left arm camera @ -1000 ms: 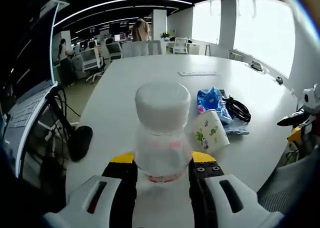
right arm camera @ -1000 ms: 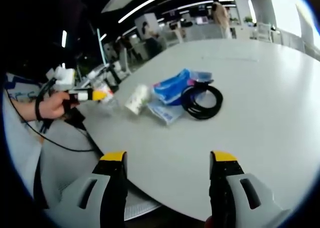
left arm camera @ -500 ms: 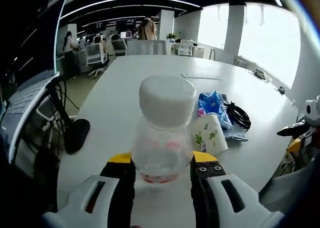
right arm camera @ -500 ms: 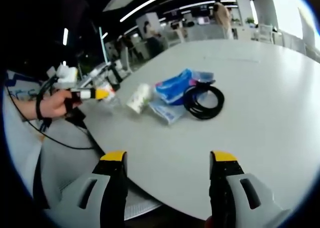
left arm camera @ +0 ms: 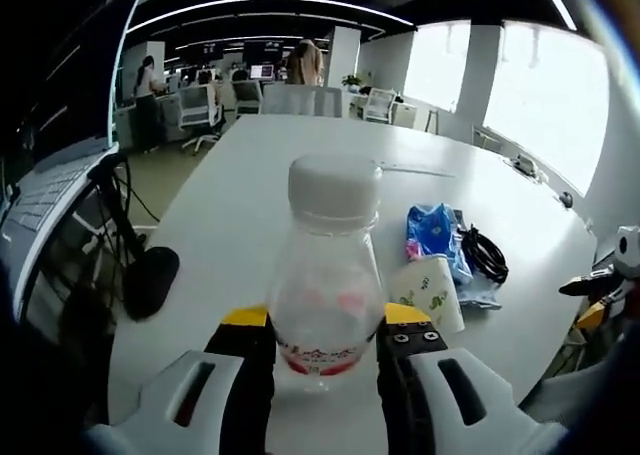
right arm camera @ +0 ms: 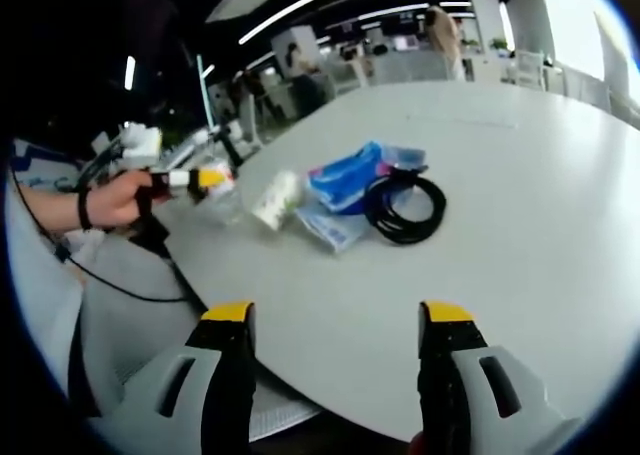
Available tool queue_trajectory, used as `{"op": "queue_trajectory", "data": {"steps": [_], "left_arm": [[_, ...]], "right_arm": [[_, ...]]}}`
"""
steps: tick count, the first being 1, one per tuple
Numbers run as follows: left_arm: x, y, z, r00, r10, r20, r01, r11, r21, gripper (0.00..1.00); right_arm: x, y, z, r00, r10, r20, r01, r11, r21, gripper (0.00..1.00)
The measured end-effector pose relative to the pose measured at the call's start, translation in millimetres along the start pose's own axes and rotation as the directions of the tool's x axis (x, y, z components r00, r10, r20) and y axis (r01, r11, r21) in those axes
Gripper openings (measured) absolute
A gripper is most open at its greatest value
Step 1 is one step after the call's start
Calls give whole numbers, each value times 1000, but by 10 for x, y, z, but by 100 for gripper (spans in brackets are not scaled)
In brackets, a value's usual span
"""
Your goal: Arrange the tabletop items into an orderly group along one side of the table until the central work area is clear of visible clutter.
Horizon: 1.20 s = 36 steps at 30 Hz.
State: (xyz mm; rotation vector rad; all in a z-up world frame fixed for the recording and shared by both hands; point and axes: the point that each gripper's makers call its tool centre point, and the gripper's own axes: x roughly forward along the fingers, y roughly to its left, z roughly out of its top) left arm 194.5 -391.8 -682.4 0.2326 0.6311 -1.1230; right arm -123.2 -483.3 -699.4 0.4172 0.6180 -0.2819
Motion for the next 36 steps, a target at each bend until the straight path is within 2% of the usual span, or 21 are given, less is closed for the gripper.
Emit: {"op": "queue_trajectory", "data": {"steps": [7,17,36], "left_arm": [[108,-6,118,1000,4,-2,-4,1000,0,38],[381,-1,363,1000,7,12,-7,1000,-9,38],[806,91,642,999,39,30,-38,999,-21,38]], "right_arm": [[16,-8,-6,1000,-1,-11,1,1000,3,65],[10,-76,-18,1000,-8,-30,8,1000,6,65],[51,-186,28,999,-13,-52,14,1000,10,65]]}}
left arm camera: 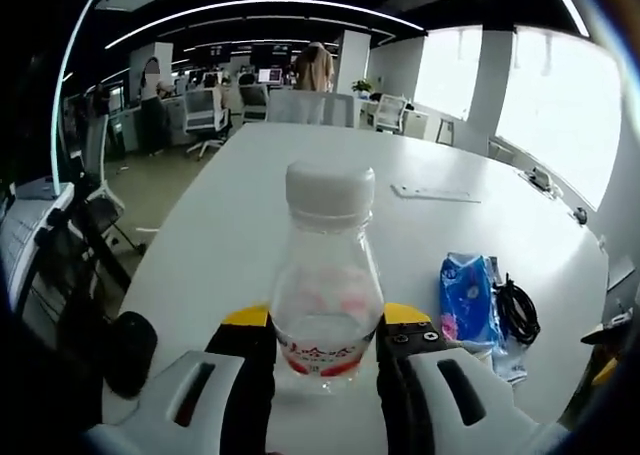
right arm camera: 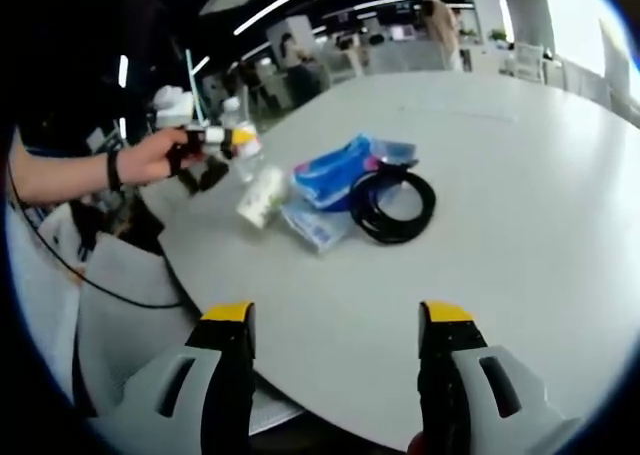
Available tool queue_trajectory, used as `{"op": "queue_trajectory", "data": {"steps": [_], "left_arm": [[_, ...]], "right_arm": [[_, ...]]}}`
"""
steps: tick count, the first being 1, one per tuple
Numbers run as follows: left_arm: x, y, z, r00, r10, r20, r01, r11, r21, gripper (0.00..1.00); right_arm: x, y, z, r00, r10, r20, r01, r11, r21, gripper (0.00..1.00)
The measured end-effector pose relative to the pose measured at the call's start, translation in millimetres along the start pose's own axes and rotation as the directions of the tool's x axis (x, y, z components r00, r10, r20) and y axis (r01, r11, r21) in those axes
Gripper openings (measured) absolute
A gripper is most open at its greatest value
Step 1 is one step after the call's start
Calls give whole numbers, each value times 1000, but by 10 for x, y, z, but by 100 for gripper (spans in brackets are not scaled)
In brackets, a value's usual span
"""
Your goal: Arrange the tabletop items into an orderly group along one side of the table until the central work area is clear of visible clutter.
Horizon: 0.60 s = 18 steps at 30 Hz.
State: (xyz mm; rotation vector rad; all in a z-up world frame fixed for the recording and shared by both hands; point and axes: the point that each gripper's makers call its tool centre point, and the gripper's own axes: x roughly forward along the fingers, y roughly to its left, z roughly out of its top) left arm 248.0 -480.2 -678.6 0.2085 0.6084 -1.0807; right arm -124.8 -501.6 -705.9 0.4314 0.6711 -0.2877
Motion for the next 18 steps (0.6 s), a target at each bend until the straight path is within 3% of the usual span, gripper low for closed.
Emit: {"op": "queue_trajectory", "data": {"steps": [18], "left_arm": [[345,162,356,998,46,36,-46,999,11,38]], "right_arm": [[10,-81,29,1000,-7,-8,7,1000,10,65]]}}
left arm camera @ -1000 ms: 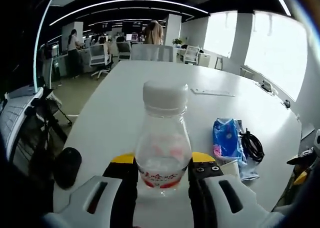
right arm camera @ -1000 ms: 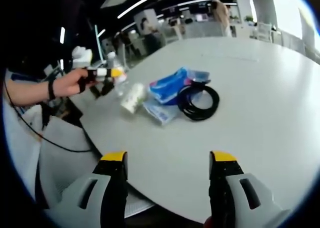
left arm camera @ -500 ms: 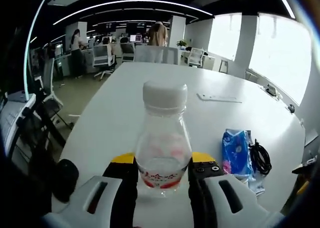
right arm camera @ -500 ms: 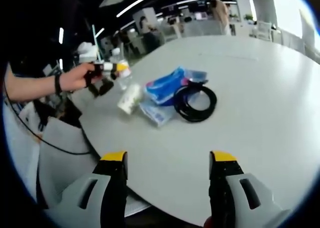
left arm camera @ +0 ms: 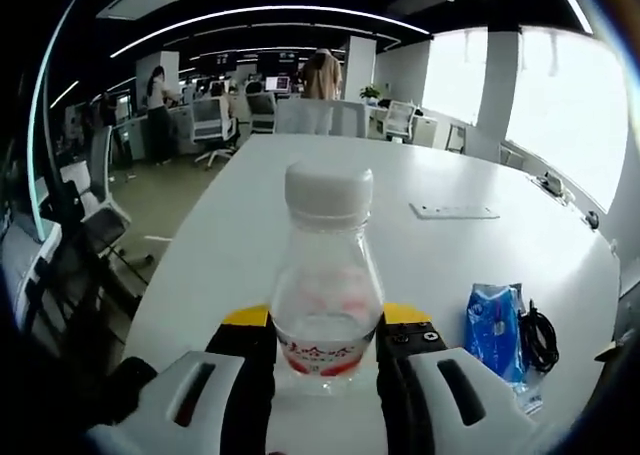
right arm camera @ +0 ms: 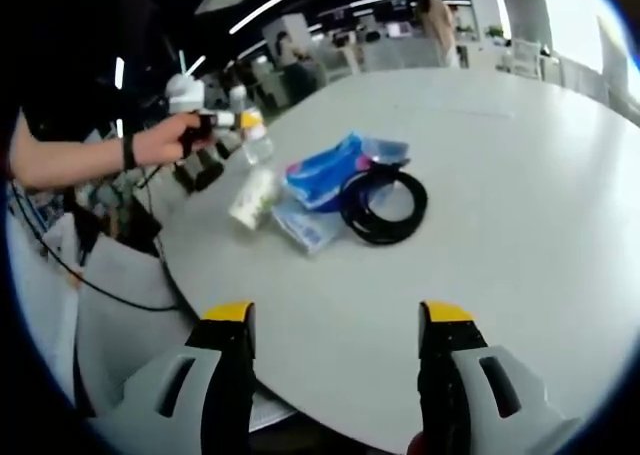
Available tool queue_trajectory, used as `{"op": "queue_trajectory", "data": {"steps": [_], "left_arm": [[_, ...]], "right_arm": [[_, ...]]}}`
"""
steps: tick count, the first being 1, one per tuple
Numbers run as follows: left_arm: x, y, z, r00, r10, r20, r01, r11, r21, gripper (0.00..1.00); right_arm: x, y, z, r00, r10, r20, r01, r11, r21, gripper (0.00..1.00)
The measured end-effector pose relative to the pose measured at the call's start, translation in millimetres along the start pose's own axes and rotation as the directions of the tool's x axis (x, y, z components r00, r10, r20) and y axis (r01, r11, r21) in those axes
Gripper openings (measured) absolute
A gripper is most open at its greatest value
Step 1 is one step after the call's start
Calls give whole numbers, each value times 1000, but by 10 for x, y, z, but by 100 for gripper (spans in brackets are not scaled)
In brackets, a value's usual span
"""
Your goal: Arrange the tabletop items into an orderly group along one side of the table until the central work area is clear of visible clutter.
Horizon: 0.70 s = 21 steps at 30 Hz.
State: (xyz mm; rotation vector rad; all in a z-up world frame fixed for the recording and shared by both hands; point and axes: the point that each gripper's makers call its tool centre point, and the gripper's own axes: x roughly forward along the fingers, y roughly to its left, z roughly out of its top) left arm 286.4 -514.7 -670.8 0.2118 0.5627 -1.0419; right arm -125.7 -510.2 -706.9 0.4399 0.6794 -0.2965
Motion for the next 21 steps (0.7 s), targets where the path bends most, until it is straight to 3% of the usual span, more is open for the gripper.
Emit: {"op": "queue_trajectory", "data": {"steps": [13,21], "left_arm": [[-8,-5,-146,997,71,21,-72,996,45,38],[-35,-3,-137,989,148,21,-148,989,-14,38]], "right_arm": [[28,21,11,1000,5,1,-5,1000,0,65],[52,56,-13,1000,9,-2,-9,1000,-2,65]]}}
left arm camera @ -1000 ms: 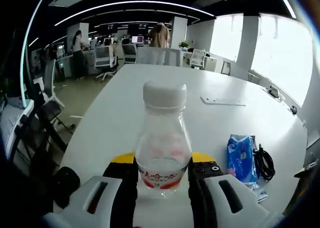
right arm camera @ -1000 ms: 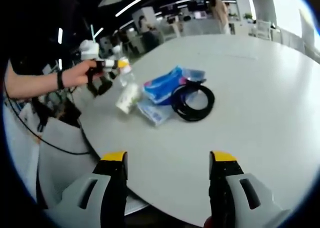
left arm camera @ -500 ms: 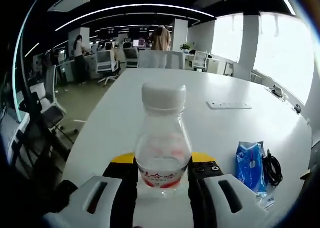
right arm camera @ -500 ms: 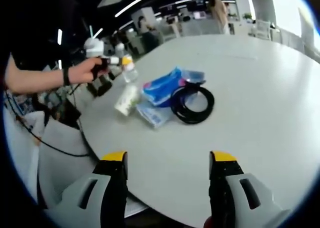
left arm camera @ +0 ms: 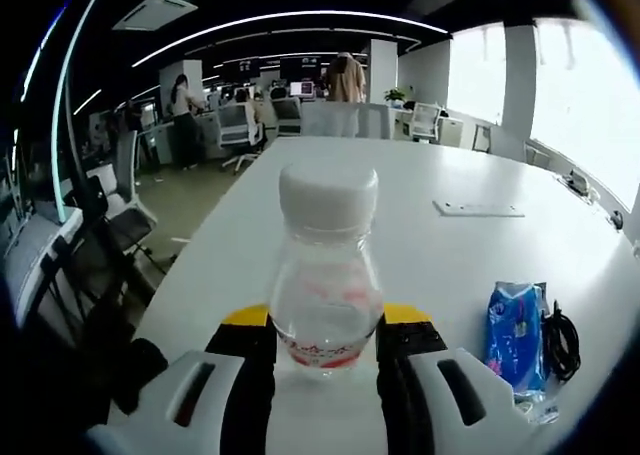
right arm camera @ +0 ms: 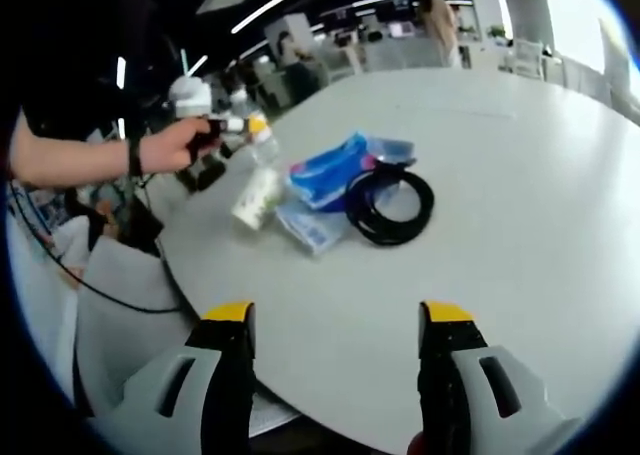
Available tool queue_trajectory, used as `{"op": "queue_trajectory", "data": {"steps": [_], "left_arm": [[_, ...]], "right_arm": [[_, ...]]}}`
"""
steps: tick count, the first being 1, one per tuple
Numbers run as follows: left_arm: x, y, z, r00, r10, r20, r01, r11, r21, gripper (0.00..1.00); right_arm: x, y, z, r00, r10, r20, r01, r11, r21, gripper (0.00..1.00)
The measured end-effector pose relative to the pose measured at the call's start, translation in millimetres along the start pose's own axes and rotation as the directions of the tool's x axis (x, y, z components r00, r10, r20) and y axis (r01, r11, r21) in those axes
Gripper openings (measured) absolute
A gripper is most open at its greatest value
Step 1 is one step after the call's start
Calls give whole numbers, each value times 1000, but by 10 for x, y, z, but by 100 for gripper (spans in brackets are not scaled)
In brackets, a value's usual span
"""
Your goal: Arrange the tabletop items into an orderly group along one side of the table until the central work area is clear of visible clutter.
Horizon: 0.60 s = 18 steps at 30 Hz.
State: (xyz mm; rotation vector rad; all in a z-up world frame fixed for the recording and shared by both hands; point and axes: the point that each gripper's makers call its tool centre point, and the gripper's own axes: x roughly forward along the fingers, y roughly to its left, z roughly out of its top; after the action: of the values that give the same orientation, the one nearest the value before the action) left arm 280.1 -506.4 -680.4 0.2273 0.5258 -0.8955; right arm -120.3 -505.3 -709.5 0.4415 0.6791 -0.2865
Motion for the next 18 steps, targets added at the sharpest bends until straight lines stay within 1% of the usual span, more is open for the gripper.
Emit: {"op": "queue_trajectory", "data": {"steps": [5,8,9,10,13,15,18], "left_arm": [[3,-4,-11,1000,10,-11,-10,1000,-16,38],[-6,-8,-19,1000,5,-21,-6,1000,-26,38],[-2,-29,-28,1000,-13,-28,12,998,-57,38],[-6,-66,-54,998,-47,-45,41,991,-126,39],[-14,-32,-31,998,-58,-36,52,984,-168,41],[-51,-41,-26,997,-68,-32,61,983,-175,42],[-98,-42,-17,997,-78,-28,72,984,-162,42]], "right_arm": [[-13,18,-4,1000,2,6,-2,1000,3,65],[-33,6,-18,1000,-1,6,1,1000,3,65],[-43,-2,-21,1000,-3,8,3,1000,4,65],[-47,-9,-23,1000,-4,9,4,1000,6,65],[-52,-21,-42,1000,-6,7,6,1000,9,65],[-55,-22,-45,1000,-7,10,7,1000,12,65],[-56,-11,-43,1000,-6,16,6,1000,16,65]]}}
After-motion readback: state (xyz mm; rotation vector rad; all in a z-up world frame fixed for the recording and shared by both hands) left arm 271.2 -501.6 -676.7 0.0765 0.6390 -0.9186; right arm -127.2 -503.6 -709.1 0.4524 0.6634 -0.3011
